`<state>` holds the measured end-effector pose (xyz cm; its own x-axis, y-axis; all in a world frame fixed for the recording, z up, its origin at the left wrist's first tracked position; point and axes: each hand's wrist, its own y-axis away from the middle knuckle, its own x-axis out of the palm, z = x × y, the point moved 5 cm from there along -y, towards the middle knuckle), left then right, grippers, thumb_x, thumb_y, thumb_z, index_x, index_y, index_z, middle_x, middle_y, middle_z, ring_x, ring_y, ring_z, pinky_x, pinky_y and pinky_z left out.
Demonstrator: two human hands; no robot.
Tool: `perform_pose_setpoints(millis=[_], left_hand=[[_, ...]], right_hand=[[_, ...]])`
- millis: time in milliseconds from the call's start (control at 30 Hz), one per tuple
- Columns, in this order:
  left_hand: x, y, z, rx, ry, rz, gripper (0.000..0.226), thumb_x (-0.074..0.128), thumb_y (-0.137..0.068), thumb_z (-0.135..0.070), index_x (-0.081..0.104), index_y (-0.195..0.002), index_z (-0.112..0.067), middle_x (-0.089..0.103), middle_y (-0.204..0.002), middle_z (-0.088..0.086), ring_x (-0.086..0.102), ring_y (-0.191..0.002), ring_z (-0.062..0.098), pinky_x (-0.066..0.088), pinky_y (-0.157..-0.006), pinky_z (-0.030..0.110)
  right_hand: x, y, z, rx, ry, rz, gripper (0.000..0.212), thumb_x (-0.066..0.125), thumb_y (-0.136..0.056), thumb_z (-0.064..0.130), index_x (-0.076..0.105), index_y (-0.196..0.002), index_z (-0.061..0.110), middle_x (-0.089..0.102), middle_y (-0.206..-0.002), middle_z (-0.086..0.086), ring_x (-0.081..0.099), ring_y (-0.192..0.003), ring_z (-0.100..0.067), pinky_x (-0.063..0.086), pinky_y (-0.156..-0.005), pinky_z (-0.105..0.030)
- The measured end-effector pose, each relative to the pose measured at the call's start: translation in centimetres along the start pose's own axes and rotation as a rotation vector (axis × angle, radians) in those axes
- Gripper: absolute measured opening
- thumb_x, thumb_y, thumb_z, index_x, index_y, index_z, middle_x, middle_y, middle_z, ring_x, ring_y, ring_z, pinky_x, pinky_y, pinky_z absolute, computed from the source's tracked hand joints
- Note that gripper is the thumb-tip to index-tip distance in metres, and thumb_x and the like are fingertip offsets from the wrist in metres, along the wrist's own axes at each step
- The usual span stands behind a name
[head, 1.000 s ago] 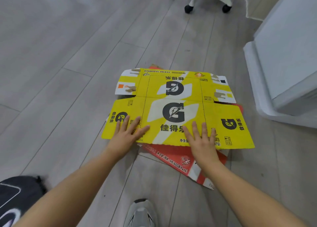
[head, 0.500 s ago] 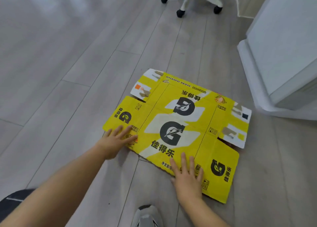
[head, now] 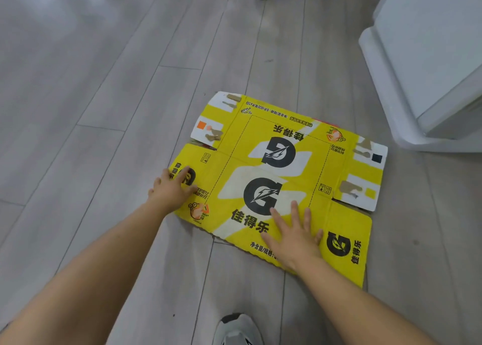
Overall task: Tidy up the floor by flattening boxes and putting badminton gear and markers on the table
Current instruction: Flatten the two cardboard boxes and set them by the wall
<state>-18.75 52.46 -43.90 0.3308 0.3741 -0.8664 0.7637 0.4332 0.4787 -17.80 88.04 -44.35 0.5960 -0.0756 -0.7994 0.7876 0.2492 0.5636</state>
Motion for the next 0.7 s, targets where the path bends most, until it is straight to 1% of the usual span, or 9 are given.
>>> perform_pose_setpoints(millis=[33,100,200,300,333,400,467,567,700], left_hand=[[0.0,-0.7,0.1,-0.021,0.038,0.003,0.080,0.046,-0.083,-0.078,0.015,-0.151,-0.047,0.024,-0.153,0.015,0.033,-0.134,0.044,0.036,-0.108,0.057],[0.0,-1.5,0.0,-0.044,0.091,-0.002,0.089,0.055,-0.080,-0.075,0.017,-0.153,-0.042,0.028,-0.152,0.019,0.035,-0.133,0.045,0.036,-0.108,0.054],[0.4,-1.5,-0.9,-0.040,0.101,-0.034,0.092,0.062,-0.079,-0.072,0.020,-0.153,-0.040,0.027,-0.153,0.020,0.028,-0.137,0.045,0.032,-0.110,0.052],[1.4,-0.9,-2.6,0.005,0.083,-0.019,0.094,0.062,-0.079,-0.071,0.013,-0.154,-0.043,0.021,-0.157,0.018,0.022,-0.140,0.044,0.027,-0.112,0.053],[1.7,-0.7,-3.3,0.021,0.071,-0.007,0.094,0.061,-0.079,-0.072,0.011,-0.154,-0.044,0.019,-0.158,0.017,0.020,-0.141,0.045,0.026,-0.113,0.053],[2.7,0.0,-5.4,0.054,0.036,0.000,0.093,0.059,-0.080,-0.072,0.009,-0.154,-0.045,0.016,-0.158,0.016,0.018,-0.141,0.045,0.025,-0.114,0.054],[3.7,0.9,-7.6,0.077,0.022,-0.008,0.091,0.058,-0.081,-0.072,0.010,-0.154,-0.046,0.015,-0.158,0.015,0.018,-0.141,0.044,0.025,-0.114,0.053],[5.2,2.5,-11.0,0.102,0.042,0.004,0.090,0.061,-0.082,-0.068,0.010,-0.154,-0.046,0.013,-0.157,0.016,0.016,-0.141,0.043,0.023,-0.114,0.054],[7.0,4.7,-15.6,0.133,0.052,-0.010,0.091,0.062,-0.081,-0.069,0.012,-0.153,-0.046,0.014,-0.154,0.019,0.017,-0.140,0.043,0.023,-0.113,0.055]], right_hand=[[-0.1,-0.3,-0.4,0.031,-0.014,-0.004,0.075,0.026,-0.082,0.082,-0.007,-0.145,0.058,-0.032,-0.158,0.006,-0.032,-0.143,-0.033,0.003,-0.111,-0.071],[0.0,-0.7,-0.7,0.039,-0.006,-0.006,0.073,0.026,-0.084,0.080,-0.007,-0.145,0.058,-0.031,-0.158,0.005,-0.031,-0.143,-0.035,0.004,-0.112,-0.071],[0.1,-0.3,-1.4,0.037,-0.006,-0.012,0.069,0.024,-0.088,0.075,-0.007,-0.146,0.055,-0.030,-0.158,0.003,-0.031,-0.143,-0.035,0.004,-0.111,-0.070],[0.5,0.7,-3.1,0.071,0.006,-0.023,0.066,0.021,-0.091,0.071,-0.008,-0.148,0.052,-0.031,-0.158,0.001,-0.032,-0.142,-0.036,0.005,-0.112,-0.069],[0.7,1.2,-3.9,0.089,0.015,-0.033,0.065,0.020,-0.092,0.069,-0.005,-0.149,0.049,-0.030,-0.159,0.000,-0.031,-0.143,-0.036,0.005,-0.112,-0.068],[1.0,2.4,-5.9,0.142,0.016,-0.067,0.060,0.022,-0.096,0.062,0.010,-0.150,0.039,-0.024,-0.161,-0.001,-0.025,-0.145,-0.034,0.008,-0.114,-0.066],[1.2,3.3,-8.0,0.200,-0.031,-0.092,0.049,0.025,-0.100,0.049,0.021,-0.146,0.030,-0.017,-0.162,0.000,-0.020,-0.148,-0.031,0.011,-0.116,-0.064],[1.1,4.7,-11.3,0.286,-0.092,-0.120,0.040,0.029,-0.103,0.030,0.027,-0.143,0.025,-0.010,-0.164,0.003,-0.013,-0.150,-0.028,0.016,-0.116,-0.062],[-0.2,5.5,-15.7,0.370,-0.097,-0.171,0.040,0.028,-0.103,0.026,0.032,-0.142,0.021,-0.003,-0.164,0.004,-0.008,-0.151,-0.028,0.016,-0.115,-0.064]])
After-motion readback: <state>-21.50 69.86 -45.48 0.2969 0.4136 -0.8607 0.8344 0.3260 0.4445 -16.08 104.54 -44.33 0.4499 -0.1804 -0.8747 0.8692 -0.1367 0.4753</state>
